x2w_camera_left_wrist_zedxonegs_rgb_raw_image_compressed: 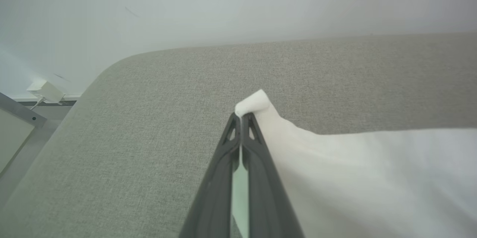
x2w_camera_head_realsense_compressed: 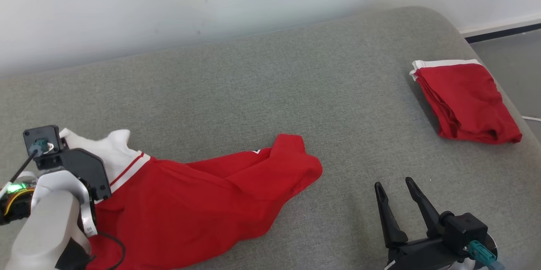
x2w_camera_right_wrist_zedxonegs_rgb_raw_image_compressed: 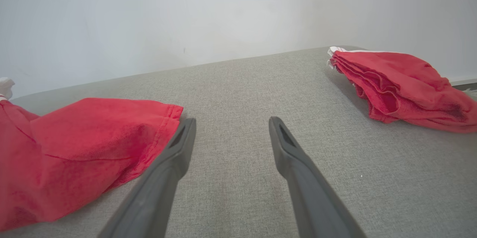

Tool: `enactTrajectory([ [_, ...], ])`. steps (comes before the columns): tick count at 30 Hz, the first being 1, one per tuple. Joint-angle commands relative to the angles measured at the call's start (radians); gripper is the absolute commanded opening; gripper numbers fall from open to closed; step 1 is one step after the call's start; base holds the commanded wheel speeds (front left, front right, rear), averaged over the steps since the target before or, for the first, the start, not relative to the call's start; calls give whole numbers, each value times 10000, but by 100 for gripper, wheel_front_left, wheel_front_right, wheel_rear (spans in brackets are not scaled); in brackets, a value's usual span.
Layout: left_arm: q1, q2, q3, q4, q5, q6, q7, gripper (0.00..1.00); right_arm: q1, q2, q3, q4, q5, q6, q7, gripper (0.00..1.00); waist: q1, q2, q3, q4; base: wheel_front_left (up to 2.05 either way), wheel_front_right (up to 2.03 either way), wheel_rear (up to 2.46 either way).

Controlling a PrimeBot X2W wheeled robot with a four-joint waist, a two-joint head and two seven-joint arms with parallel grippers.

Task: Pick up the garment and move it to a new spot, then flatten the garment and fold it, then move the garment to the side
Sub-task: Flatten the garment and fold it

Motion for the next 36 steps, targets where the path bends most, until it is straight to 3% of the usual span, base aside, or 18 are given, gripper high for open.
enactTrajectory([
  [1, 146, 32, -16, 126, -57, 78, 30, 0, 47, -38, 2, -40, -65, -25, 6, 100, 1, -1, -9, -78, 0, 0, 0],
  [6, 212, 64, -21, 404, -111, 107, -70, 0, 6, -61, 31, -50, -35, -25, -4, 100, 1, -1, -22, -193, 0, 0, 0],
  [7, 215, 19, 8, 438, -183, 69, -97, 100, 33, -81, -2, -52, -22, -25, -19, 100, 1, -1, -28, -191, 0, 0, 0],
  [14, 333, -347, 29, 428, -333, -173, -802, 100, 191, -84, -255, -91, -81, -26, -4, 100, 1, -1, -111, 212, 0, 0, 0],
  [21, 1256, -840, 248, -587, -723, -805, -2328, 100, 344, 0, -229, -73, -52, -26, 27, 100, 1, -1, -430, 921, 0, 0, 0],
  [30, 4474, -1392, 1001, -5539, 668, -766, -2522, 100, 595, 89, -256, 102, 62, -26, 79, 100, 1, -1, -844, 1776, 0, 0, 0],
  [36, 6491, -1990, 1440, -7598, 1441, -1007, -2524, 100, 650, 141, -219, 316, 168, -26, 226, 100, 1, -1, -1085, 2113, 0, 0, 0],
])
